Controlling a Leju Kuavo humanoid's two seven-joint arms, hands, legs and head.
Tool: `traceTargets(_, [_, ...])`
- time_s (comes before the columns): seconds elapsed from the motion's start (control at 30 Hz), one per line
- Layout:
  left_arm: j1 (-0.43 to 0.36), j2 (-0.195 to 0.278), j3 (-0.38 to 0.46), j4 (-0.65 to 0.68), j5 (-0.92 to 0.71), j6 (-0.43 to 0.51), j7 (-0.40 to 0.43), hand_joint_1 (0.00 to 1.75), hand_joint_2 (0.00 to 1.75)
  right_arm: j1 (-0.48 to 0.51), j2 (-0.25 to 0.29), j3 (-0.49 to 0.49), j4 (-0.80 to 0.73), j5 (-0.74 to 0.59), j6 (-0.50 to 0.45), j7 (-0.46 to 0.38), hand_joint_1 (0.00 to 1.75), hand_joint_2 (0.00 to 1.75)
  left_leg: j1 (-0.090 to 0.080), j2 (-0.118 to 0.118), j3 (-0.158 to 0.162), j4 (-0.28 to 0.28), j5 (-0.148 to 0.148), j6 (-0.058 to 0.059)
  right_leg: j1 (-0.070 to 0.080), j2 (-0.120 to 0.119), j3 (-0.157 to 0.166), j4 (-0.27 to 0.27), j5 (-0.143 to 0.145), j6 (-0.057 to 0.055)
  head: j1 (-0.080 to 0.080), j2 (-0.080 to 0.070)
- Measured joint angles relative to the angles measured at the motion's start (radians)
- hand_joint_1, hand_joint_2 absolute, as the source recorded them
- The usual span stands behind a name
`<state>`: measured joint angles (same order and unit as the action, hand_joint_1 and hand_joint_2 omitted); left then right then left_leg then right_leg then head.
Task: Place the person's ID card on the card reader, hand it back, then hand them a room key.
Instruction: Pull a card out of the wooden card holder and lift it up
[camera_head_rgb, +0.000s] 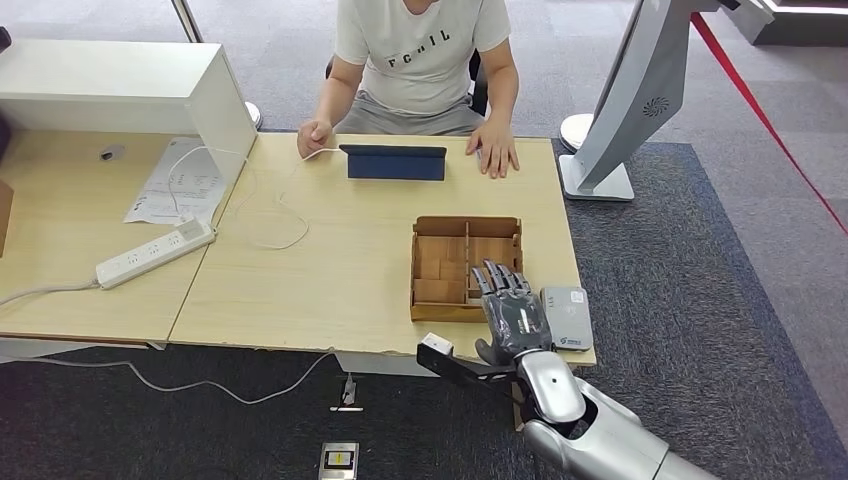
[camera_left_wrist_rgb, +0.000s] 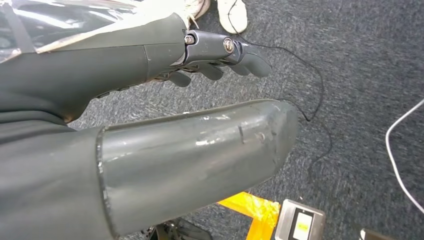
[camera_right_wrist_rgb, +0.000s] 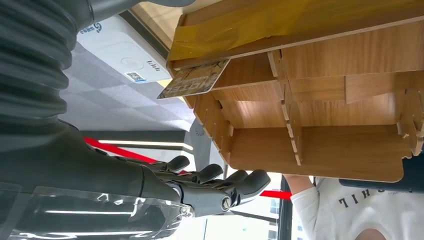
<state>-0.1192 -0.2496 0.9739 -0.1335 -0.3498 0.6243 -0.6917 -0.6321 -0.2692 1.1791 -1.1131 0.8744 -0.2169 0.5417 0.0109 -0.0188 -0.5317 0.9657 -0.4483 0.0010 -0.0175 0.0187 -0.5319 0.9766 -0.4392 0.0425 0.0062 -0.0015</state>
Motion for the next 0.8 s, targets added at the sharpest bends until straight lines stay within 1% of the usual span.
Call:
traceTargets(0.23, [0.0,0.006,0.001,0.0,0.0,-0.028,-0.006,0.0,0.0,-0.023,0.002,0.014,0.053,-0.006,0.0,0.008,0.0,1.75,0.0,0.0,0.0,0.0,0.0,0.0,0.0,0.0,0.0,0.0,0.0,0.0,0.0,0.0])
traceTargets(0.43, [0.001,0.013,0.006,0.0,-0.004,-0.053,-0.008,0.0,0.0,-0.034,-0.007,0.016,0.075,-0.011,0.0,0.034,0.0,1.75,0.0,0.0,0.0,0.0,0.0,0.0,0.0,0.0,0.0,0.0,0.0,0.0,0.0,0.0])
traceTargets(0.47, [0.001,0.014,0.006,0.0,-0.006,-0.056,-0.008,0.0,0.0,-0.034,-0.01,0.016,0.076,-0.014,0.0,0.04,0.0,1.31,0.0,0.0,0.0,0.0,0.0,0.0,0.0,0.0,0.0,0.0,0.0,0.0,0.0,0.0])
traceTargets(0.57, [0.001,0.018,0.008,0.0,-0.011,-0.063,-0.008,0.0,0.0,-0.034,-0.02,0.017,0.077,-0.02,0.0,0.055,0.0,1.31,0.0,0.0,0.0,0.0,0.0,0.0,0.0,0.0,0.0,0.0,0.0,0.0,0.0,0.0])
traceTargets(0.6, [0.001,0.019,0.008,0.0,-0.013,-0.064,-0.008,0.0,0.0,-0.034,-0.023,0.017,0.076,-0.021,-0.001,0.058,0.0,1.75,0.0,0.0,0.0,0.0,0.0,0.0,0.0,0.0,0.0,0.0,0.0,0.0,0.0,0.0])
traceTargets(0.8, [0.002,0.021,0.01,0.0,-0.015,-0.065,-0.008,0.0,0.0,-0.034,-0.031,0.018,0.075,-0.022,-0.002,0.063,0.0,1.75,0.0,0.0,0.0,0.0,0.0,0.0,0.0,0.0,0.0,0.0,0.0,0.0,0.0,0.0])
